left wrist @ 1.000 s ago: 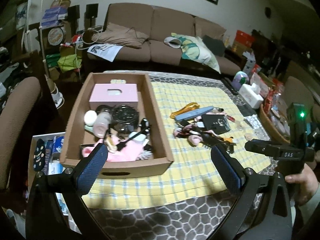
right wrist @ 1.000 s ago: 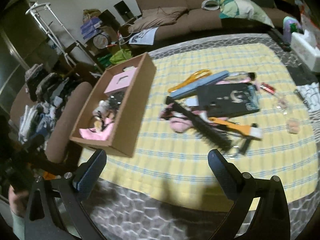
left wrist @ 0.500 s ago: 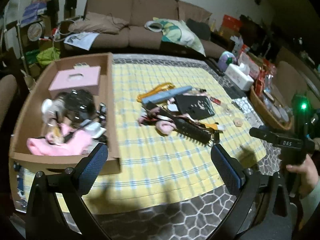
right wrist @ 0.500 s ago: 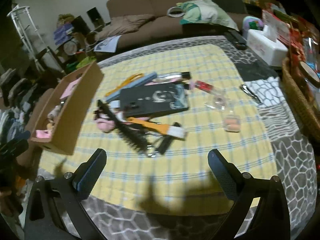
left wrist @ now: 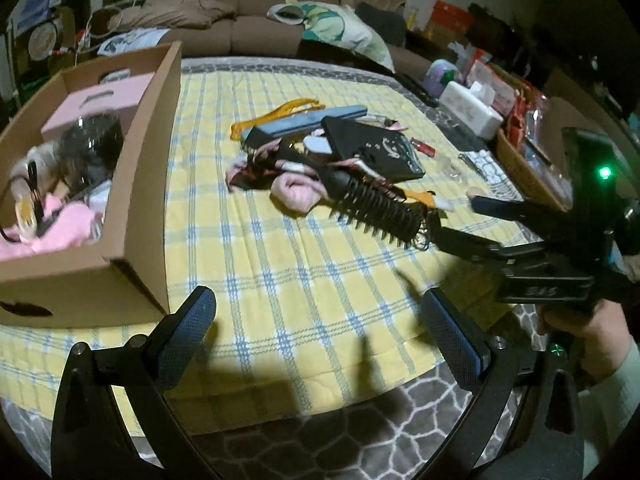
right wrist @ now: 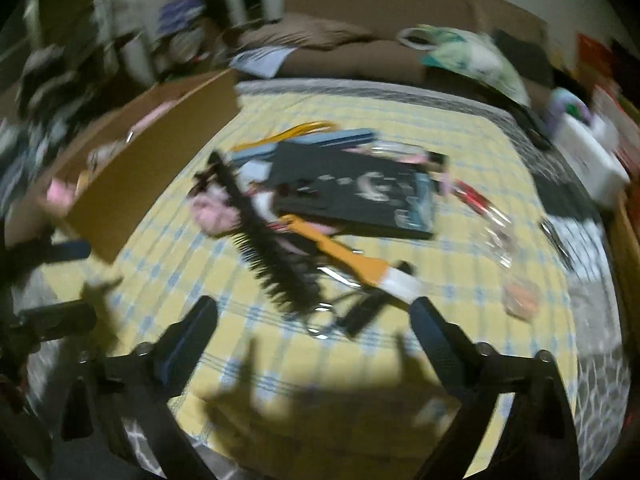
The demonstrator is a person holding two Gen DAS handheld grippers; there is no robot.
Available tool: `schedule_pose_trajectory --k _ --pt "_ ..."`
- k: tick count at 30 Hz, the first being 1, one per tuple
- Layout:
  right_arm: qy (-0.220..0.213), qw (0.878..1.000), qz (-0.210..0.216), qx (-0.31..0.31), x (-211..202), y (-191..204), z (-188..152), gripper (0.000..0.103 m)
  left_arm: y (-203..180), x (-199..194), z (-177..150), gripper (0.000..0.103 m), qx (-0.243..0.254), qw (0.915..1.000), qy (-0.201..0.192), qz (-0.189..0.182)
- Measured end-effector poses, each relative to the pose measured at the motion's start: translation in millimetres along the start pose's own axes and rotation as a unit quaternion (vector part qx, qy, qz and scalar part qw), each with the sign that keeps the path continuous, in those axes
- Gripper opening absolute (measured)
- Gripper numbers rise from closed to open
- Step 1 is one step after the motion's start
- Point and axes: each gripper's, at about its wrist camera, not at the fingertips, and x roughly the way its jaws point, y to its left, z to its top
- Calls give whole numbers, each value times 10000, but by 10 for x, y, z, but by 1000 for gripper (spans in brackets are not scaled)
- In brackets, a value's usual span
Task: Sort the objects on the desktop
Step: 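Move the right gripper to the black round hairbrush and grasp it, then lift the hairbrush with the right gripper and carry it toward the box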
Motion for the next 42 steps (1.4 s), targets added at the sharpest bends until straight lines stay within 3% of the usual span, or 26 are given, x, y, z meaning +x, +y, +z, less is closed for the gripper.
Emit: schedule_pose_trajectory --k 3,13,14,15,17,20,23,28,36,40,41,42 --pt "157 9994 82 -303 190 131 43 75 98 23 -60 103 -125 9998 24 -169" --pt "391 9965 -144 -724 640 224 138 68 223 156 -107 103 -546 9964 166 -629" --pt "404 9963 -156 -747 679 242 141 65 218 169 -103 103 -595 9957 168 -694" --pt "428 9959 -157 -784 716 258 146 52 210 179 -100 103 -641 9948 182 -769" --pt "394 9954 -188 -849 732 303 151 50 200 199 -83 103 -736 9925 214 -947" --pt "419 9977 246 -477 654 280 164 46 203 220 -58 103 -862 9899 206 -1107" --pt "351 9930 1054 396 482 166 144 41 235 241 -28 103 -1053 9858 200 -1295" --pt "495 9741 1746 1349 314 49 -15 39 369 304 -58 103 -1651 9666 321 -1935" --pt "803 9569 2026 1921 296 77 -334 38 469 517 -154 103 -2364 9342 530 -2620" --pt "741 9488 2312 2023 208 158 -422 38 413 567 -151 97 -2246 9382 562 -2573" --pt "718 9464 2393 2047 200 181 -427 38 397 575 -152 93 -2228 9367 578 -2639" --pt "681 9434 2493 2078 181 214 -432 38 384 584 -156 80 -2230 9346 610 -2703"
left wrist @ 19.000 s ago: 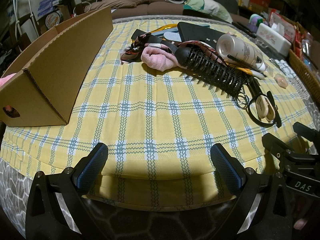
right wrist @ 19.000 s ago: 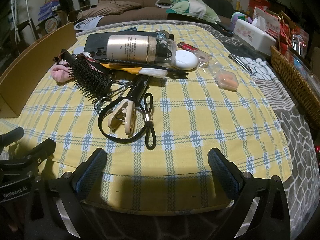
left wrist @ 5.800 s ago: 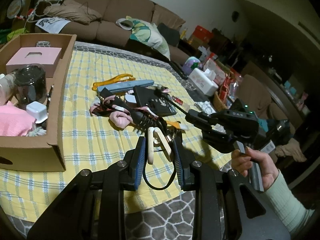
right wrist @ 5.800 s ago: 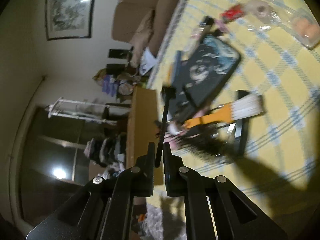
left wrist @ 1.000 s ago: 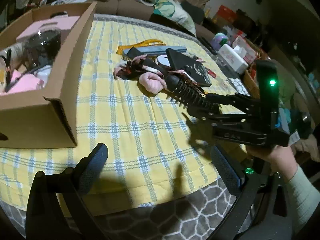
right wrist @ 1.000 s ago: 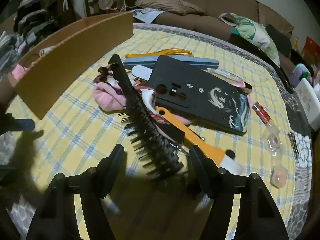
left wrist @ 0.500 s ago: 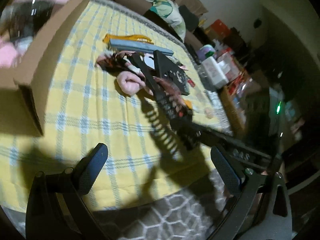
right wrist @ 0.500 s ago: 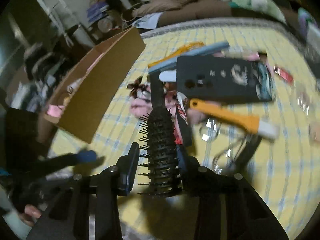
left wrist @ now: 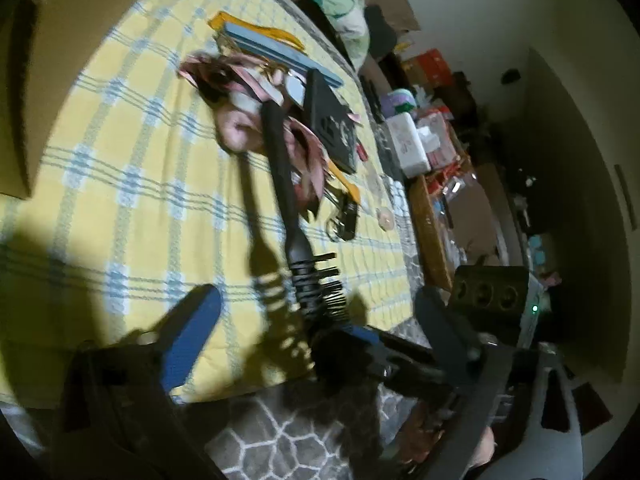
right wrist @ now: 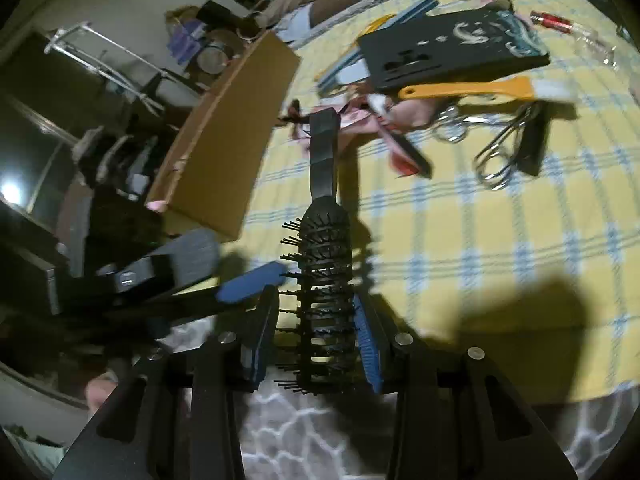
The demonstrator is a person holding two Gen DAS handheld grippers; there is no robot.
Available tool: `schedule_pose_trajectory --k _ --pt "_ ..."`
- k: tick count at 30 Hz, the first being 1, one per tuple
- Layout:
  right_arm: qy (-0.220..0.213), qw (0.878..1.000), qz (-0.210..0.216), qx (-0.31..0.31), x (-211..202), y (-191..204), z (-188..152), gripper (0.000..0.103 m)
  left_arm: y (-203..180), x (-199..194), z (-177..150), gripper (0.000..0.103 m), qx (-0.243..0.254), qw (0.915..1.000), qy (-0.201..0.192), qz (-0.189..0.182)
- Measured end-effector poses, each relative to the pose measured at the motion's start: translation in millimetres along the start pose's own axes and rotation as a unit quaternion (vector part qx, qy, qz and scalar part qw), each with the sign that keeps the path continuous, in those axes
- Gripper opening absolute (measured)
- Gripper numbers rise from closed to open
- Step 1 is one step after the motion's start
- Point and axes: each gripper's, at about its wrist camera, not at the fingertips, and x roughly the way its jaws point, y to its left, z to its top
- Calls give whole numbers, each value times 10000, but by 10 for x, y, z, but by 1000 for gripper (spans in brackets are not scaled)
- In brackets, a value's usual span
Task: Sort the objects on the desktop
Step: 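Lift the hairbrush with the right gripper and carry it toward the box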
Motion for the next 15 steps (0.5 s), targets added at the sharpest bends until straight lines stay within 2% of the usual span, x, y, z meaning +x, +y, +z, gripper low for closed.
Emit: schedule_pose_trajectory --k 1,3,6,10,15 --pt "-5 10000 58 -5 -3 21 -11 38 -3 19 -9 69 -3 10000 45 -51" --pt "0 9999 139 -50 9 77 -29 38 -34 46 -27 57 56 9999 112 -93" --pt "-36 9996 145 -241 11 217 -52 38 -118 21 -37 54 208 9998 77 -9" --pt "-253 9988 261 -342 -83 371 -52 38 -219 -138 -12 35 320 9994 -86 -30" --pt "-422 9971 456 -432 -171 620 -65 38 -390 -391 -12 35 568 9980 -221 -183"
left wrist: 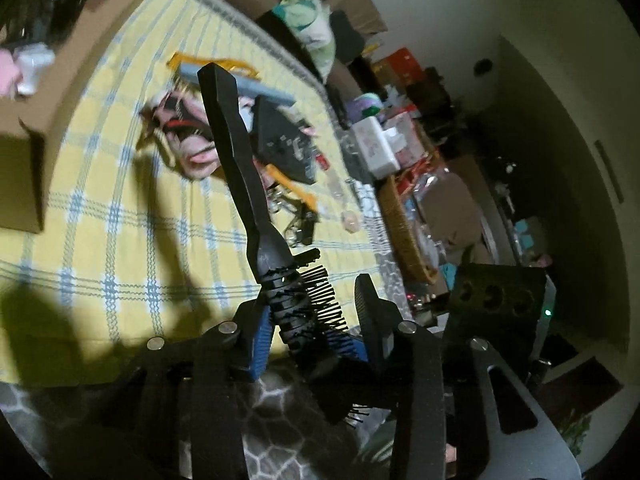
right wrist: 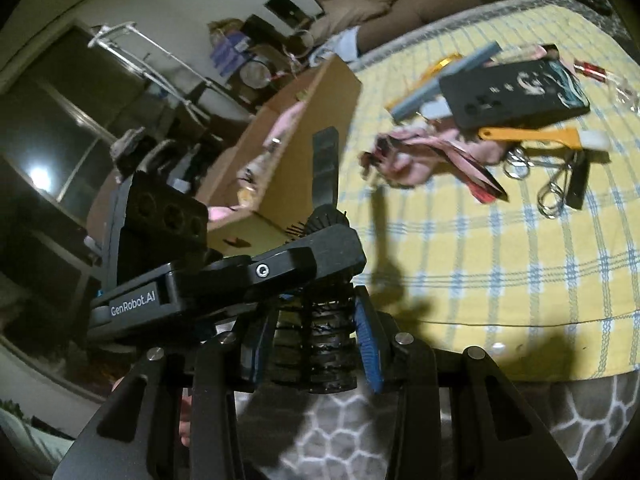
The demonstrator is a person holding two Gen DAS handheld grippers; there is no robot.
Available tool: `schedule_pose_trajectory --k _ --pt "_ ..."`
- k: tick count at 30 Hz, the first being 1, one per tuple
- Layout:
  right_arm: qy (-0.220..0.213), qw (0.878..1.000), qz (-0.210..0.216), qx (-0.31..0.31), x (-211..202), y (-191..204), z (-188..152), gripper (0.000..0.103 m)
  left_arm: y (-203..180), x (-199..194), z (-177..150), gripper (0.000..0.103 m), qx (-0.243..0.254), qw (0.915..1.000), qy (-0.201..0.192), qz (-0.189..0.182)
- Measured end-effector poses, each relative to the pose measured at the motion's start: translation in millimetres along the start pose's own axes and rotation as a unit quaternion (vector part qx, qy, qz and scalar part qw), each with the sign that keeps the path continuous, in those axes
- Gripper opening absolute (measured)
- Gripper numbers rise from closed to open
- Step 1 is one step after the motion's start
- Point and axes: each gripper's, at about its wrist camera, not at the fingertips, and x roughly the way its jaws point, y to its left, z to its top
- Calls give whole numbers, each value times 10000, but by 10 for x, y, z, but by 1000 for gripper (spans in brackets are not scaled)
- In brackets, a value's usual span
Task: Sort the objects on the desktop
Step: 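Lift the hairbrush with the right gripper and carry it toward the box, then lower the hairbrush into the box and open the right gripper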
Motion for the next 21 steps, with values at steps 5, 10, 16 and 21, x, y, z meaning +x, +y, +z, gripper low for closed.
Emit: schedule_pose_trajectory --k 5,10,16,21 --pt "-21 9998 129 -127 -75 195 13 38 -112 -224 -9 35 184 9996 -148 -134" --pt "-19 9997 84 -224 -31 362 120 38 -137 -417 110 35 157 9990 -395 -126" --pt "-54 9993 166 -334 225 669 581 38 -102 -782 672 36 44 9977 -674 8" --pt "-252 9989 59 -398 648 951 1137 38 57 -975 1423 38 -47 9971 -680 336"
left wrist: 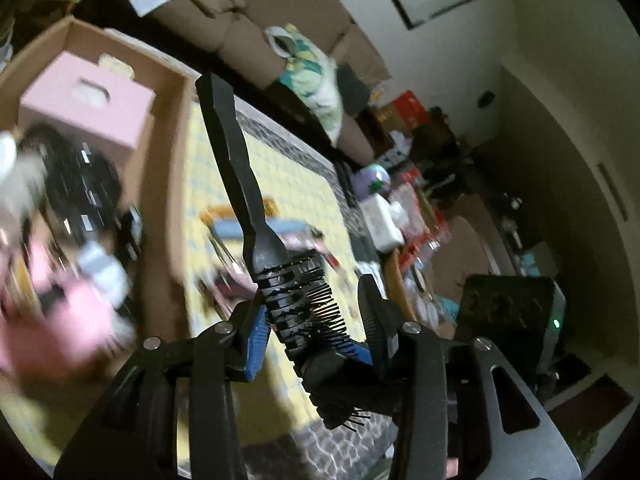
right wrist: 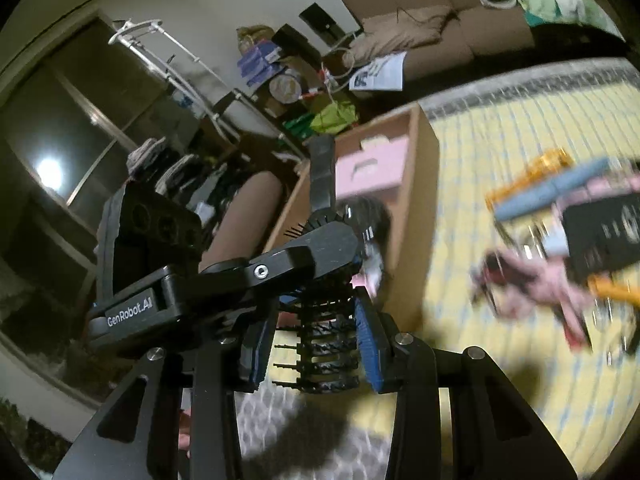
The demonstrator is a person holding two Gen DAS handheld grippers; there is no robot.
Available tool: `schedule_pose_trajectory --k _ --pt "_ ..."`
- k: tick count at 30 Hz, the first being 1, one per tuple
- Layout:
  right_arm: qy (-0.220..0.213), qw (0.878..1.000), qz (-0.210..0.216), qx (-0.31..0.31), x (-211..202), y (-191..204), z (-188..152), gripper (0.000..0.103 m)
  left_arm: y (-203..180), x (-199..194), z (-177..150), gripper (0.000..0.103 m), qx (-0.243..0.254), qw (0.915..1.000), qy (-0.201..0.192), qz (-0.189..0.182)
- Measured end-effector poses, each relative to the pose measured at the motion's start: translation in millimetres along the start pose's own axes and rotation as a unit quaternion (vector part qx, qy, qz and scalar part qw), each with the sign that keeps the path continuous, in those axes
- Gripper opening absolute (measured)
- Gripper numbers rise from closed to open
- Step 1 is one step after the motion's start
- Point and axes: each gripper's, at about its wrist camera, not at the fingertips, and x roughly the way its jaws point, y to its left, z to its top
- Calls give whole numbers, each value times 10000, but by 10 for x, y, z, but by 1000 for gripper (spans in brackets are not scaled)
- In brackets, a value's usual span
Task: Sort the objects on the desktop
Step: 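Lower the hairbrush into the box and open the right gripper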
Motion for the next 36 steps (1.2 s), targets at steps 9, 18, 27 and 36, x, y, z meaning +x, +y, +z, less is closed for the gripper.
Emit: schedule_pose_trajectory --k 9,18,27,36 --pt "-103 9952 -966 80 877 -81 659 38 529 529 955 58 -475 9976 260 429" --pt "49 9794 -2017 -107 1388 -440 926 36 1087 841 1421 80 -623 9941 240 857" --pt "116 9375 -3297 -1110 1757 -128 857 29 1453 259 1305 80 -782 9926 -184 916" --pt "116 9476 -3052 -939 1651 6 820 29 1436 -78 1134 85 -683 9924 -212 1000"
